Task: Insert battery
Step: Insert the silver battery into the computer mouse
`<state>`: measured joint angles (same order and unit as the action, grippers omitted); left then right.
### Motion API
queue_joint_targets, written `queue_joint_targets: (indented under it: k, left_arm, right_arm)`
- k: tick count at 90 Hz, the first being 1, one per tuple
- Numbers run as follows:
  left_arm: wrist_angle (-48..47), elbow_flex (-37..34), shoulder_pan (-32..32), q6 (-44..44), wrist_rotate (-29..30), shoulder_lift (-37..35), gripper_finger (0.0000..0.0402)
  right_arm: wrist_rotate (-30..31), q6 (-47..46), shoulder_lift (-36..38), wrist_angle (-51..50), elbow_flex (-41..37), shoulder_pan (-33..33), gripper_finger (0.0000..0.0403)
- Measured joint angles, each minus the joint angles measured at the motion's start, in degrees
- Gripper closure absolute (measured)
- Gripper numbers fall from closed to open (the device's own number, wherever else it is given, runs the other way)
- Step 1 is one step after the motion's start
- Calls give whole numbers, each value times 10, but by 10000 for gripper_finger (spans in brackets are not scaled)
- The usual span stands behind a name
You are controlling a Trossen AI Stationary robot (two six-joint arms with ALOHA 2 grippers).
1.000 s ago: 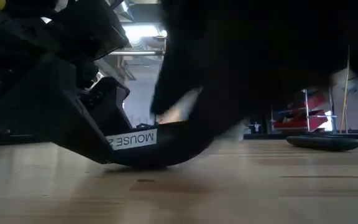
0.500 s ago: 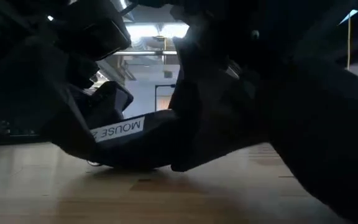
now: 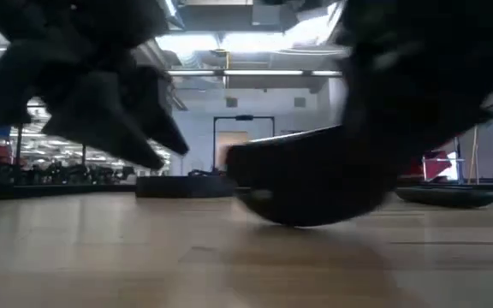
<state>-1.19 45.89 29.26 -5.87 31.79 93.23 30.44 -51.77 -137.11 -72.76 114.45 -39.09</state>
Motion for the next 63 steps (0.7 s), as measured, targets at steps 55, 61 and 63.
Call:
queue_joint_targets:
  k: [55,61,63]
  left_arm:
    - [22,1,27,-1,4,1,128]
    - [21,1,27,-1,4,1,128]
    - [21,1,27,-1,4,1,128]
  right_arm:
    - [0,-445,431,470,-637,-27,283]
    - [-5,-457,453,479,-678,-28,271]
    - [-5,-458,459,482,-689,-29,266]
